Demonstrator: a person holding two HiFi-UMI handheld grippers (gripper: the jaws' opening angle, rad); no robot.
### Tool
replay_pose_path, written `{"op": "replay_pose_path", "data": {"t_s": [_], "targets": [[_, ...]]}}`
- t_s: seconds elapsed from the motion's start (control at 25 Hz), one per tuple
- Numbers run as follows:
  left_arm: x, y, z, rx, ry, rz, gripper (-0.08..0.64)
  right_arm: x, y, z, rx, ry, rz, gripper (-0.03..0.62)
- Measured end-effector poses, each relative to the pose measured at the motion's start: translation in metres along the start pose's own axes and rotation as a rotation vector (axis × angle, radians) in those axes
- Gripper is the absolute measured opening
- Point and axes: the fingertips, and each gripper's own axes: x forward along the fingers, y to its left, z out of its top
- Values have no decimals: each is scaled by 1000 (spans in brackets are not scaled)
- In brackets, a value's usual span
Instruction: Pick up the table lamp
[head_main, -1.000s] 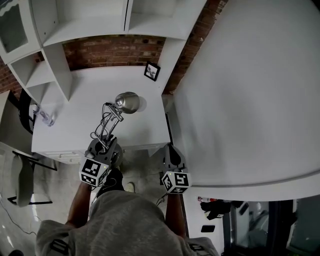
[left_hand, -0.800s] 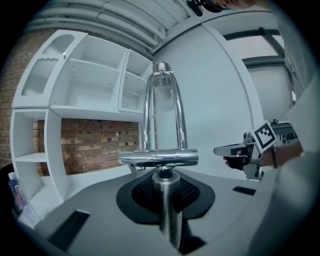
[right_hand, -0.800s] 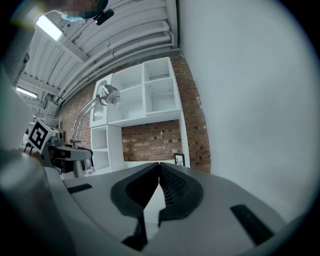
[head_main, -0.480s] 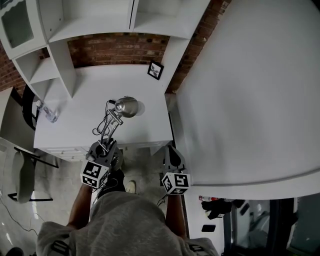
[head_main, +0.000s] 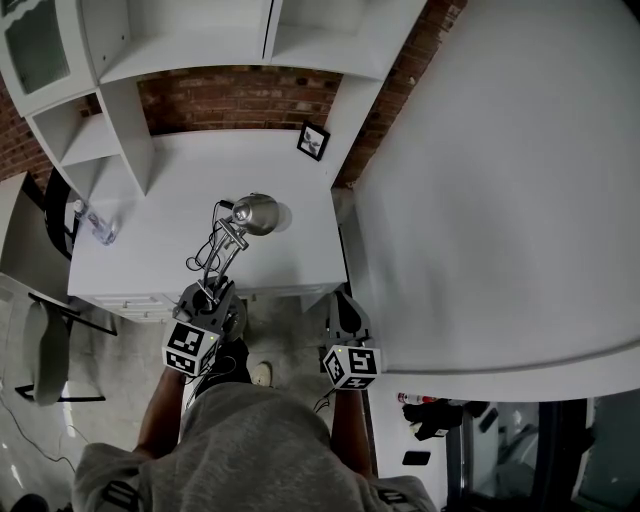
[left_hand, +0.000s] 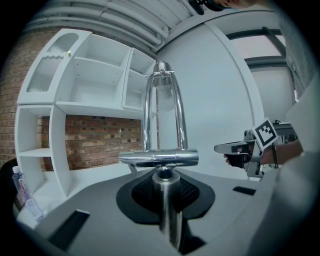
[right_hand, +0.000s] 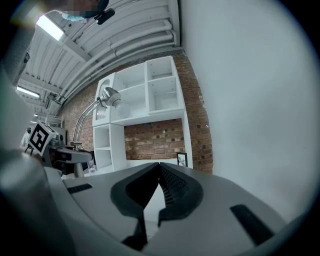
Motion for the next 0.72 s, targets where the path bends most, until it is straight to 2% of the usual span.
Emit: {"op": "replay_pose_path", "data": {"t_s": [0.72], "targets": [[2,3,0,-5,7,9,49,3,-3,-1,-8,-1,1,21]]}}
